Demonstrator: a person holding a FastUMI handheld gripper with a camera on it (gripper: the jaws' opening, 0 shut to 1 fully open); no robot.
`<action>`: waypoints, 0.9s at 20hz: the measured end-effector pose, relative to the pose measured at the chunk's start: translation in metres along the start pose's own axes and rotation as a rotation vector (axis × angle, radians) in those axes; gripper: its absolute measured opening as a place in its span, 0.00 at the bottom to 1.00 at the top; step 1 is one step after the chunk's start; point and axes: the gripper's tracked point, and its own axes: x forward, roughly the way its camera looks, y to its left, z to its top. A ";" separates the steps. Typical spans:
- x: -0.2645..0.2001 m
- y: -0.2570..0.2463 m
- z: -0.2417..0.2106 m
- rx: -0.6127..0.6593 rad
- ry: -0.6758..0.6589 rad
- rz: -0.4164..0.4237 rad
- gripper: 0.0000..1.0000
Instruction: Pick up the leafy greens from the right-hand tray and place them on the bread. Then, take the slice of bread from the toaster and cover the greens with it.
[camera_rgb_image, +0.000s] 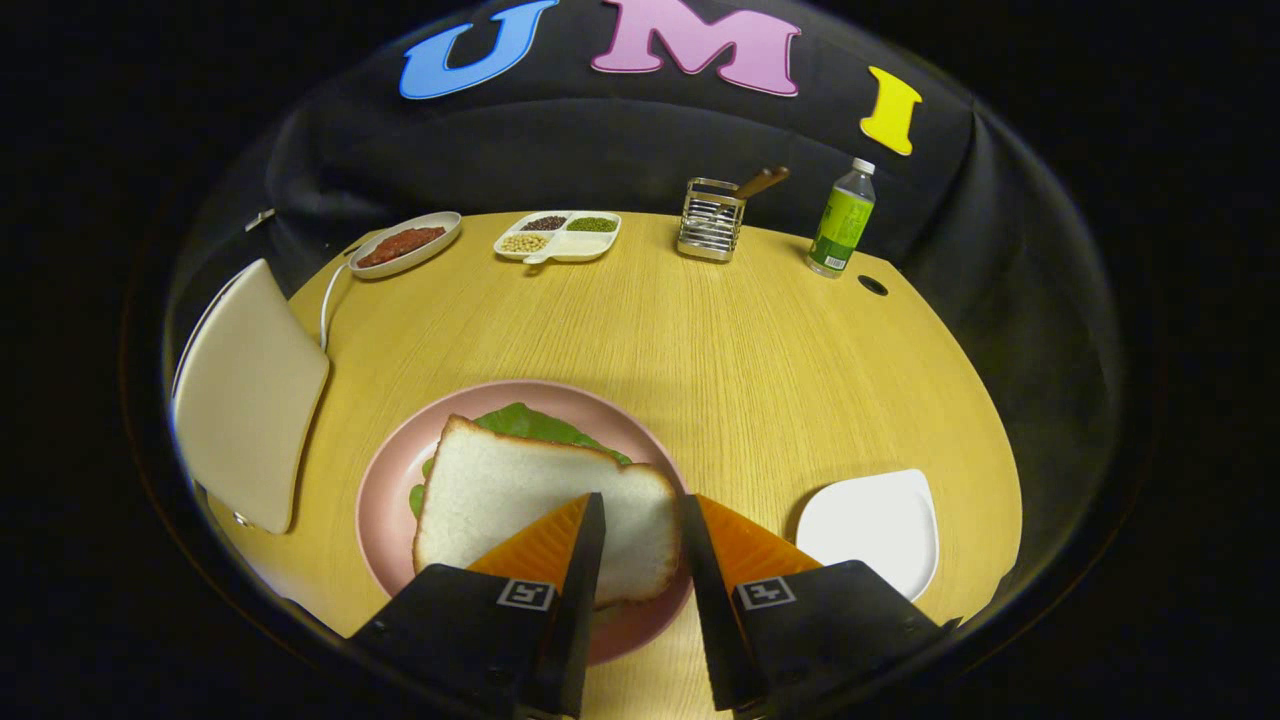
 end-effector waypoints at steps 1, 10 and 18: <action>-0.001 -0.001 0.001 -0.012 -0.004 -0.003 0.58; -0.025 0.001 0.016 0.060 -0.053 0.033 0.75; -0.091 0.008 0.050 0.155 -0.150 0.114 0.79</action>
